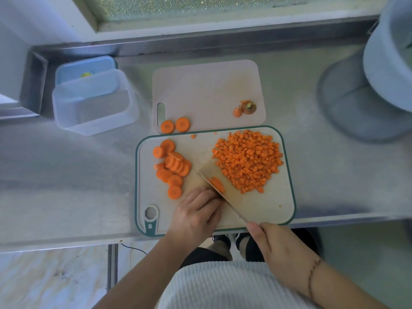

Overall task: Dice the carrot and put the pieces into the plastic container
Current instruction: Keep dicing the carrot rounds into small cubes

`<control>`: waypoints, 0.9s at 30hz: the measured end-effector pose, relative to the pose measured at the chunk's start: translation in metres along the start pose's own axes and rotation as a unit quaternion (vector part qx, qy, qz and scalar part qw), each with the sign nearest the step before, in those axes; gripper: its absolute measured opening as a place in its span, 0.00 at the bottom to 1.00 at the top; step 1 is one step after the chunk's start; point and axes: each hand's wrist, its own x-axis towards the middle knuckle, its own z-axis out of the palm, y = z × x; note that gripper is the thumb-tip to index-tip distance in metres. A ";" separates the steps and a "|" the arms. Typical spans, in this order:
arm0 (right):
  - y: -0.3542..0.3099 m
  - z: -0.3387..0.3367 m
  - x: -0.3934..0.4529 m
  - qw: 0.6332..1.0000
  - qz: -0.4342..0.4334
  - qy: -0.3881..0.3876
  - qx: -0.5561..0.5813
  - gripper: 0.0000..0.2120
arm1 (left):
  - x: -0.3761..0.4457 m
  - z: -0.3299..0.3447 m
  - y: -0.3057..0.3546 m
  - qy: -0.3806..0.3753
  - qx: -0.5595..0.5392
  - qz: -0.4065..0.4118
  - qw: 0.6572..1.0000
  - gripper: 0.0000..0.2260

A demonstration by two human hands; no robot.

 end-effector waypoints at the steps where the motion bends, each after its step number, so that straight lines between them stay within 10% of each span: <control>1: -0.001 -0.002 0.000 1.000 -0.006 0.001 0.011 0.30 | 0.000 -0.001 0.000 -0.003 -0.003 -0.005 1.000 0.03; 7: 0.024 -0.012 -0.028 0.999 0.029 0.008 -0.010 0.44 | -0.003 0.002 0.000 0.012 0.001 -0.016 1.000 0.01; 27: 0.019 -0.016 -0.033 1.000 0.024 -0.016 0.001 0.35 | -0.008 -0.002 -0.004 0.009 0.002 -0.012 1.000 0.01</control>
